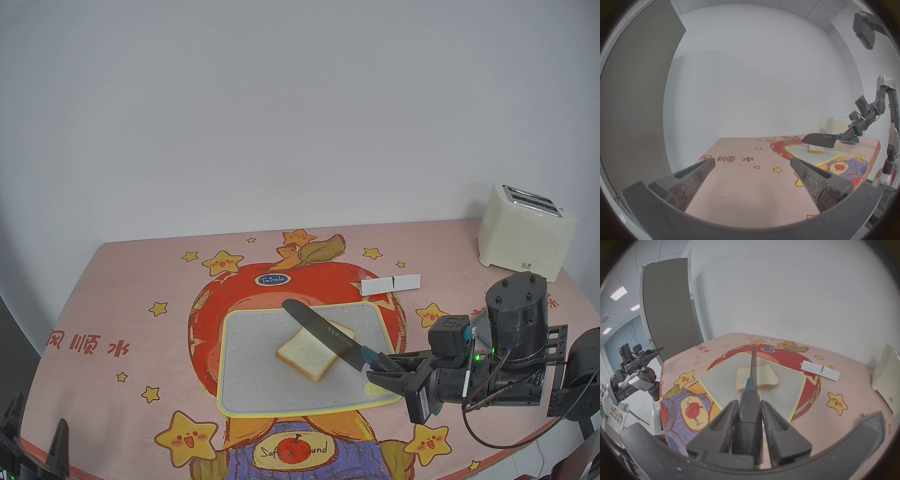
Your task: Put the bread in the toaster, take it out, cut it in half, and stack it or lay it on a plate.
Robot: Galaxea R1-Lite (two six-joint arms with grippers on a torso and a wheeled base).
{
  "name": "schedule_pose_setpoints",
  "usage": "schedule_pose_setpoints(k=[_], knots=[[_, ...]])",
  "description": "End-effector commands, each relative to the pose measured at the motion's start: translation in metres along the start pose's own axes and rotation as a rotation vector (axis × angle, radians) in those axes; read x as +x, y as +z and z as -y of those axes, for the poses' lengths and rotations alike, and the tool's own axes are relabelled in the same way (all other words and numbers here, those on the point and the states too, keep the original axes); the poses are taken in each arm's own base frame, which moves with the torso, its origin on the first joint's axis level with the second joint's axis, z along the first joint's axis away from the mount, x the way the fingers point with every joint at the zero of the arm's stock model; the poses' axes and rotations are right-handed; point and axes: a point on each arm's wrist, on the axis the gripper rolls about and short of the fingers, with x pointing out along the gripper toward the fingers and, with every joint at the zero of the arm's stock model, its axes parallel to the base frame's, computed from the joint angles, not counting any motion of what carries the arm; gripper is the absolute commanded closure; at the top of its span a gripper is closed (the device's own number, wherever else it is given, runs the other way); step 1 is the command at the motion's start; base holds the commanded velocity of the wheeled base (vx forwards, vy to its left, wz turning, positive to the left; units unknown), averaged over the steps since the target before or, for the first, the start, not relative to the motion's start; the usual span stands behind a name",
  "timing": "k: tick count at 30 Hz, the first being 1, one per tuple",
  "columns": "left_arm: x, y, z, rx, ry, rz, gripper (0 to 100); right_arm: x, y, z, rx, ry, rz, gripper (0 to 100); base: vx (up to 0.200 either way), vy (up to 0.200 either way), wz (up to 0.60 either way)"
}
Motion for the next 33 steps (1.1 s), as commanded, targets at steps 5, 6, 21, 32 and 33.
schedule_pose_setpoints(k=[5, 6, 21, 32, 33], knots=[[-0.004, 0.048, 0.002, -0.014, -0.067, 0.269, 0, -0.001, 0.0, -0.002, -0.004, 0.008, 0.003, 100, 0.0, 0.0, 0.0], [-0.005, 0.058, 0.002, -0.01, -0.083, 0.282, 0, -0.001, 0.0, -0.002, -0.004, 0.008, 0.003, 100, 0.0, 0.0, 0.0], [0.034, 0.173, 0.006, -0.014, -0.346, 0.305, 0, -0.009, 0.002, -0.002, -0.006, 0.008, 0.026, 100, 0.0, 0.0, 0.0], [0.104, 0.207, 0.016, 0.008, -0.459, 0.277, 0, -0.009, 0.0, -0.002, -0.005, 0.008, 0.021, 100, 0.0, 0.0, 0.0], [0.112, 0.208, 0.017, 0.013, -0.483, 0.281, 0, -0.009, 0.0, -0.002, -0.005, 0.008, 0.018, 100, 0.0, 0.0, 0.0]])
